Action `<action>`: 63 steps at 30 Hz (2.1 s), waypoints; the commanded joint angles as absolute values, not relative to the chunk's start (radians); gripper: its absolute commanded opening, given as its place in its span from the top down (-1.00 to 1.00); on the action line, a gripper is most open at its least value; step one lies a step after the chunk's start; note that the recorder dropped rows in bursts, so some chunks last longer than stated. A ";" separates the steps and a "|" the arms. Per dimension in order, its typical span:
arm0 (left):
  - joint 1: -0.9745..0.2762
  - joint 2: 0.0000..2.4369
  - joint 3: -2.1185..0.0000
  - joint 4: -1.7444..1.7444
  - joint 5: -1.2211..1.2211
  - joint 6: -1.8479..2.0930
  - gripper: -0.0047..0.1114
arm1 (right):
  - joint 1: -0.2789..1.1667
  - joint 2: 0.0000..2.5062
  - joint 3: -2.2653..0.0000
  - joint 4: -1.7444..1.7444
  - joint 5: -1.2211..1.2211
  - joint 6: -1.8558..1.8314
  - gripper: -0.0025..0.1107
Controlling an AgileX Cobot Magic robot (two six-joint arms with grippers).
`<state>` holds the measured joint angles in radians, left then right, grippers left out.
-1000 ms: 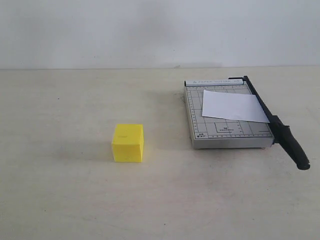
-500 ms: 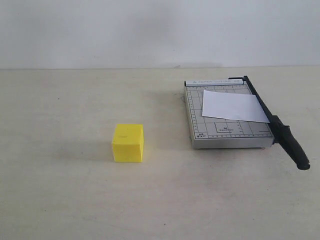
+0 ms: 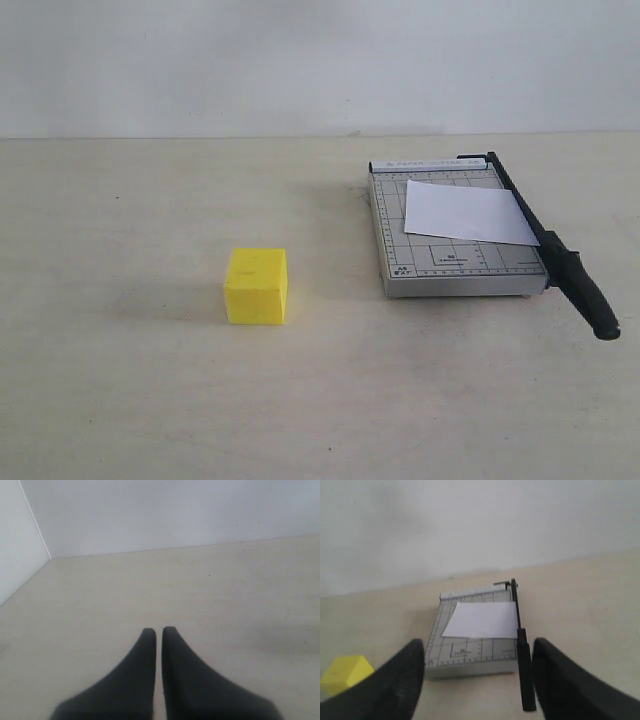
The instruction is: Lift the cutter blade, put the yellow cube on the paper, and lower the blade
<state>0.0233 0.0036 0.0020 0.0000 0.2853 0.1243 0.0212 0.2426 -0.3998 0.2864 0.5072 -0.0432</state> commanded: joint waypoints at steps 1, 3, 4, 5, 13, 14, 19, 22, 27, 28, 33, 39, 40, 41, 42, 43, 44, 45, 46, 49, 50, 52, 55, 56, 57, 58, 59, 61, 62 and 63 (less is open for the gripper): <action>0.024 0.000 0.000 0.000 0.280 0.120 0.84 | 0.019 0.484 -0.547 0.222 0.635 -0.057 -0.26; 0.024 0.000 0.000 0.000 0.280 0.120 0.84 | 0.019 0.617 -0.617 0.196 0.678 -0.063 -0.26; 0.024 0.000 0.000 0.000 0.277 0.120 0.84 | 0.019 0.686 -0.659 0.190 0.705 -0.074 -0.26; 0.024 0.000 0.000 0.000 0.277 0.120 0.84 | 0.019 0.755 -0.700 0.190 0.732 -0.094 -0.26; 0.024 0.000 0.000 0.000 0.277 0.120 0.84 | 0.019 1.221 -0.935 0.162 0.913 -0.182 -0.26; 0.024 0.000 0.000 0.000 0.277 0.120 0.84 | 0.019 1.263 -0.942 0.159 0.913 -0.182 -0.26; 0.024 0.000 0.000 0.000 0.277 0.120 0.84 | 0.019 1.404 -0.941 0.157 0.898 -0.206 -0.26; 0.024 0.000 0.000 0.000 0.277 0.120 0.84 | 0.019 1.446 -0.941 0.157 0.849 -0.219 -0.26; 0.024 0.000 0.000 0.000 0.277 0.120 0.84 | 0.019 1.519 -0.941 0.143 0.796 -0.238 -0.26; 0.024 0.000 0.000 0.000 0.277 0.120 0.84 | 0.019 1.536 -0.941 0.138 0.785 -0.238 -0.26; 0.024 0.000 0.000 0.000 0.277 0.120 0.84 | 0.019 1.610 -0.941 0.121 0.743 -0.238 -0.26; 0.024 0.000 0.000 0.000 0.277 0.120 0.84 | 0.019 1.679 -0.941 0.121 0.693 -0.249 -0.26; 0.024 0.000 0.000 0.000 0.277 0.120 0.84 | 0.019 1.689 -0.941 0.121 0.686 -0.249 -0.26; 0.024 0.000 0.000 0.000 0.277 0.120 0.84 | 0.019 1.698 -0.941 0.121 0.680 -0.249 -0.26; 0.024 0.000 0.000 0.000 0.277 0.120 0.84 | 0.019 1.704 -0.941 0.121 0.678 -0.251 -0.26; 0.024 0.000 0.000 0.000 0.277 0.120 0.84 | 0.019 1.708 -0.941 0.121 0.678 -0.254 -0.26; 0.024 0.000 0.000 0.000 0.277 0.120 0.84 | 0.019 1.715 -0.941 0.121 0.676 -0.256 -0.26; 0.024 0.000 0.000 0.000 0.277 0.120 0.84 | 0.019 1.716 -0.941 0.121 0.676 -0.258 -0.24; 0.024 0.000 0.000 0.000 0.277 0.120 0.84 | 0.019 1.718 -0.941 0.123 0.676 -0.264 -0.18; 0.024 0.000 0.000 0.000 0.277 0.120 0.84 | 0.019 1.718 -0.941 0.123 0.678 -0.269 0.22; 0.024 0.000 0.000 0.000 0.277 0.120 0.84 | 0.019 1.718 -0.941 0.125 0.683 -0.276 0.40; 0.024 0.000 0.000 0.000 0.277 0.120 0.84 | 0.019 1.718 -0.941 0.142 0.690 -0.302 0.76; 0.024 0.000 0.000 0.000 0.281 0.120 0.84 | 0.019 1.711 -0.941 0.154 0.690 -0.304 0.95; 0.024 0.000 0.000 0.000 0.281 0.120 0.84 | 0.019 1.705 -0.941 0.168 0.684 -0.306 0.92; 0.024 0.000 0.000 0.000 0.281 0.120 0.84 | 0.019 1.690 -0.941 0.177 0.675 -0.311 0.89; 0.024 0.000 0.000 0.000 0.281 0.120 0.84 | 0.019 1.673 -0.941 0.185 0.666 -0.316 0.87; 0.024 0.000 0.000 0.000 0.281 0.120 0.84 | 0.019 1.650 -0.941 0.191 0.653 -0.321 0.86; 0.024 0.000 0.000 0.000 0.281 0.120 0.84 | 0.019 1.603 -0.941 0.203 0.627 -0.324 0.86; 0.024 0.000 0.000 0.000 0.281 0.120 0.84 | 0.019 1.576 -0.941 0.203 0.618 -0.324 0.86; 0.024 0.000 0.000 0.000 0.281 0.120 0.84 | 0.019 1.554 -0.941 0.203 0.613 -0.324 0.86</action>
<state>0.0233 0.0036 0.0020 0.0000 0.2853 0.1243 0.0214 1.6390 -0.9294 0.1923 0.6885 -0.2771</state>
